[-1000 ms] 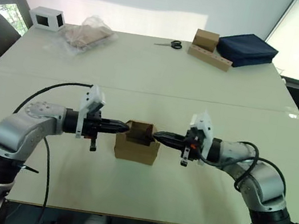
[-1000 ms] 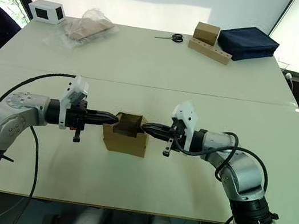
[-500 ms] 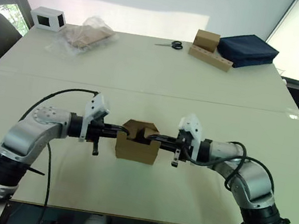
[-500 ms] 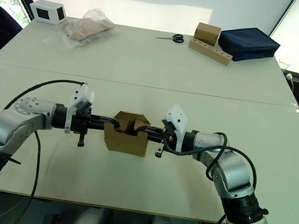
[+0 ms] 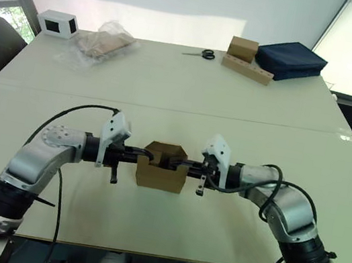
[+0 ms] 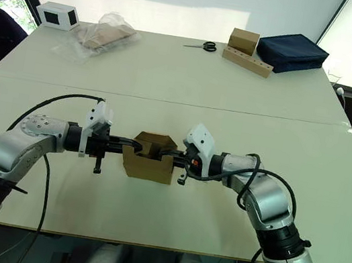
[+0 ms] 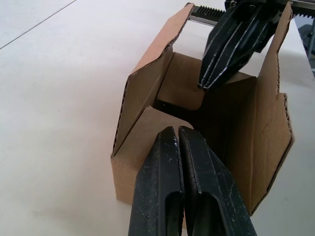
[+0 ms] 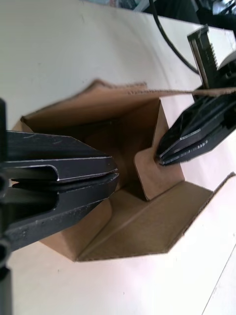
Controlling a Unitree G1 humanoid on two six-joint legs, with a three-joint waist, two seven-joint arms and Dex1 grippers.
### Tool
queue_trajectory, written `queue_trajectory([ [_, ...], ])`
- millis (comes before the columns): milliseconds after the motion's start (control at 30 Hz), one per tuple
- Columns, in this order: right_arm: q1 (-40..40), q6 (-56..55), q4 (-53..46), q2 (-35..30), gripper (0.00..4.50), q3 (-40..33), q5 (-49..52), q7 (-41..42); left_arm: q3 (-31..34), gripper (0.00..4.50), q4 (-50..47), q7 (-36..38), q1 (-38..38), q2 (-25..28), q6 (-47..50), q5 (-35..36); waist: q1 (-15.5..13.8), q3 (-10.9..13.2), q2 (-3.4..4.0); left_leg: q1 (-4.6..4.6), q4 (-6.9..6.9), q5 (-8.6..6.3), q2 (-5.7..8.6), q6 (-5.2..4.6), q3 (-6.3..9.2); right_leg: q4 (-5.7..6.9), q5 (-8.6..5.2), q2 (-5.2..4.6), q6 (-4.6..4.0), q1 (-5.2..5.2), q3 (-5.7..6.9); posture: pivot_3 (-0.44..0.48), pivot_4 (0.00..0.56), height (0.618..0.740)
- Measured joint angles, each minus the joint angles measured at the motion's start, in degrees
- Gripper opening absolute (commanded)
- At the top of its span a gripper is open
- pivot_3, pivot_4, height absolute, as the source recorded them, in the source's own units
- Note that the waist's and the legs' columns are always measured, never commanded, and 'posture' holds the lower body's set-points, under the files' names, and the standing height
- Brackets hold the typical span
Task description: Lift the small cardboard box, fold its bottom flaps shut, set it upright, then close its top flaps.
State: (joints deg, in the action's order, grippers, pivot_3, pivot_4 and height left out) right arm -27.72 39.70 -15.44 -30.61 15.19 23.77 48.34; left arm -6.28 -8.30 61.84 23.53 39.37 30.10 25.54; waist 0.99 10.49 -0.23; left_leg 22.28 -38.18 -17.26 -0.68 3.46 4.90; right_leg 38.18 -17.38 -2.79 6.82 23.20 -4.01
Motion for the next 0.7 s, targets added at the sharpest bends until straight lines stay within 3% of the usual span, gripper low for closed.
queue_trajectory([
  [233, -0.98, 1.20, -0.51, -0.48, 0.00, 0.68, -1.03, -0.03, -2.04, 0.10, 0.11, 1.04, 0.95, 1.75, -2.32, -2.67, 0.02, -0.18, 0.13, 0.00, 0.00, -0.01, 0.00, -0.02, 0.00, -0.02, 0.00, 0.00, 0.00, -0.01, 0.00, 0.000, 0.150, 0.740],
  [567, -1.38, 2.66, -1.45, -3.61, 0.00, -5.21, 1.31, 1.52, 2.97, 0.10, 2.30, 0.16, 1.51, 1.36, 3.12, 1.34, 0.18, -0.16, 0.11, 0.06, 0.03, -0.02, 0.00, -0.05, 0.01, -0.03, 0.00, 0.02, 0.00, 0.07, 0.00, 0.000, 0.150, 0.740],
  [700, -1.75, 4.08, -2.73, -4.08, 0.00, -8.22, 4.72, 2.64, 4.03, 0.10, 2.96, 2.16, 4.61, 3.51, 5.22, 2.98, 0.13, -0.13, 0.08, 0.12, 0.03, -0.02, 0.00, -0.04, 0.01, -0.04, 0.00, 0.02, 0.00, 0.13, 0.00, 0.000, 0.150, 0.740],
])
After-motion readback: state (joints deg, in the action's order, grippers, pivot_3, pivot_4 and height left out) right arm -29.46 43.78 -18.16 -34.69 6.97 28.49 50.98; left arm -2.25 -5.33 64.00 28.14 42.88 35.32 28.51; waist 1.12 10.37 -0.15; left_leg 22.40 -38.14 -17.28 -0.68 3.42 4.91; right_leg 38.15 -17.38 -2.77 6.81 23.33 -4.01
